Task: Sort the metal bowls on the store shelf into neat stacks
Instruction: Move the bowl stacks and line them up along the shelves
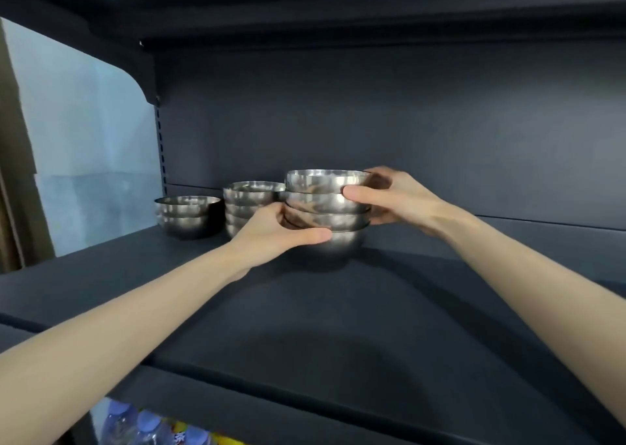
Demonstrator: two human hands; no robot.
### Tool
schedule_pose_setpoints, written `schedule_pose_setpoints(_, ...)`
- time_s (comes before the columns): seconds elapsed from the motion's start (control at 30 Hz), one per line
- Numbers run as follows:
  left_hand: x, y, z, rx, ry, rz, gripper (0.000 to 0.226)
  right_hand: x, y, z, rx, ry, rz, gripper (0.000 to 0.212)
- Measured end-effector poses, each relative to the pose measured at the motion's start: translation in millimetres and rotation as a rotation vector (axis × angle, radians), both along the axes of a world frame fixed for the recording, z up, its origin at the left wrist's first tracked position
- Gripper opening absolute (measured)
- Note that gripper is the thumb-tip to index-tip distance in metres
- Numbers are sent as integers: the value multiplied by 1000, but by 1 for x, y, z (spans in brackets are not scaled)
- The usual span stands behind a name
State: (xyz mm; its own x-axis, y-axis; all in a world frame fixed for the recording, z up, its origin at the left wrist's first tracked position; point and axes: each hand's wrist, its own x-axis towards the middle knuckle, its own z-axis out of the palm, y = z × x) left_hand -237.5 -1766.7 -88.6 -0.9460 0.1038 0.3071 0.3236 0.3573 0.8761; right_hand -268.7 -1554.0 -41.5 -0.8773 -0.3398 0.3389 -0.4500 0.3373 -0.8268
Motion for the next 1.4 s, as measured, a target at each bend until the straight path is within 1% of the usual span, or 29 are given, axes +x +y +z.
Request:
schedule_pose_setpoints(0.07,-9,-1,-1,-18,-12,-13,33,-9,1,-2,-4,-15,7,72)
schedule_pose_setpoints(0.17,-20,0,-4,-30,-10,-44,33,-19,3,-5,-27,-36,9,71)
schedule_pose_setpoints(0.3,-31,-1,-8,-77,-18,-111,22,-28,3,-11,-28,-67,-13,71)
schedule_pose_setpoints(0.43,-43,-7,-10,-93,-28,-129,27,-30,-1,-18,-69,-92,-44,68)
schedule_pose_setpoints(0.57,-52,-12,-16,-119,-26,-165,23,-28,-7,-28,-111,-117,-82,63)
schedule_pose_setpoints(0.73,-61,-14,-22,-120,-44,-231,26,-30,-8,-37,-135,-133,-128,71)
schedule_pose_setpoints(0.83,-65,-16,-27,-101,-39,-212,30,-33,-10,-41,-141,-121,-147,71)
schedule_pose_setpoints(1.0,-72,-18,-35,-36,-44,-198,47,-35,-13,-43,-157,-122,-142,66)
schedule_pose_setpoints(1.13,-80,-21,-41,-15,-34,-174,58,-37,-13,-47,-138,-120,-157,69)
schedule_pose_setpoints(1.2,-82,-23,-43,-5,-20,-158,56,-38,-13,-47,-138,-120,-156,71)
schedule_pose_setpoints(1.3,-84,-22,-45,13,-8,-161,44,-40,-12,-46,-146,-127,-148,76)
schedule_pose_setpoints(1.4,-87,-21,-45,16,-1,-153,46,-45,-13,-45,-151,-134,-141,77)
